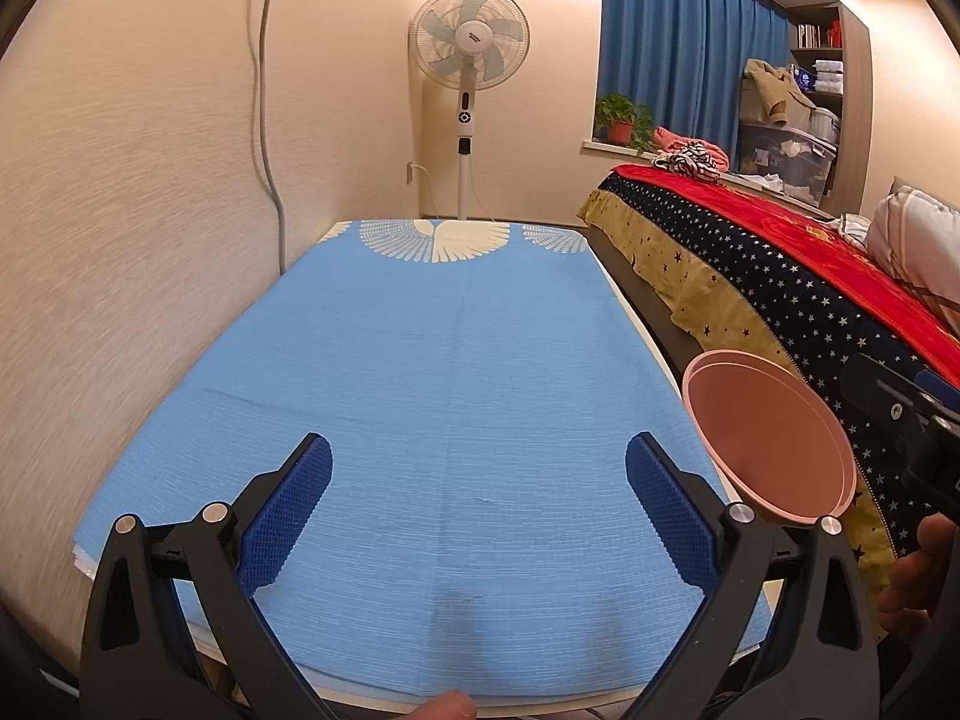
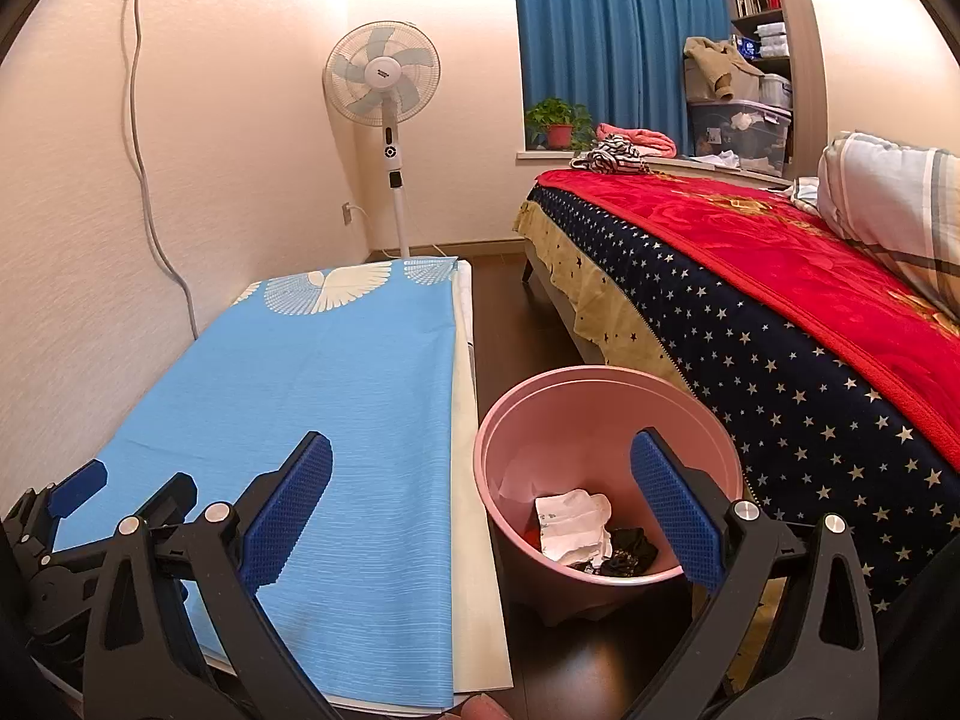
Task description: Collect trash
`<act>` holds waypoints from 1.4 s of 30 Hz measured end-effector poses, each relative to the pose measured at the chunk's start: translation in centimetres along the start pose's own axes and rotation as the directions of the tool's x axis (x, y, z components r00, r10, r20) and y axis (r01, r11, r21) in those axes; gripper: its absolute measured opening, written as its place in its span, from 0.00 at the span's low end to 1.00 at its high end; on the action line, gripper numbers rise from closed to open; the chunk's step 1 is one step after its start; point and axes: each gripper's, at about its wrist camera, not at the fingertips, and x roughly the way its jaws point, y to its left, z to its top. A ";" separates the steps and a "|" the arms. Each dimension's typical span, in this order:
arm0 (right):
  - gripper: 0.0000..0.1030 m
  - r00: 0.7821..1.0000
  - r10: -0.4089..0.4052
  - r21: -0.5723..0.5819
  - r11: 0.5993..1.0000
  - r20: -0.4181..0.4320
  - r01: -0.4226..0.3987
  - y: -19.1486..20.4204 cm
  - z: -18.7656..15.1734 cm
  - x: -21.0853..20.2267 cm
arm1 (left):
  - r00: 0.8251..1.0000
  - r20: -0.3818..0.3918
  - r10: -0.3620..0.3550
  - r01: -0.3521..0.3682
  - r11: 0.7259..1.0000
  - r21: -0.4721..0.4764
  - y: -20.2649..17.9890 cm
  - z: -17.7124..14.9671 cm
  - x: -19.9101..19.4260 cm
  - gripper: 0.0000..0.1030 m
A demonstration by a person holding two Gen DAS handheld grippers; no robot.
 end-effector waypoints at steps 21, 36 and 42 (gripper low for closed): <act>0.95 1.000 0.002 -0.007 1.000 -0.005 -0.002 0.0 -0.1 -0.1 | 1.000 0.000 -0.002 0.002 1.000 0.002 0.0 0.0 0.0 0.92; 0.95 1.000 0.003 -0.008 1.000 -0.007 -0.003 0.1 -0.1 0.0 | 1.000 0.000 -0.001 0.001 1.000 0.004 0.0 0.0 0.1 0.92; 0.95 1.000 0.003 -0.009 1.000 -0.007 -0.003 0.1 -0.2 0.0 | 1.000 -0.001 -0.004 0.004 1.000 0.004 -0.2 -0.4 0.2 0.92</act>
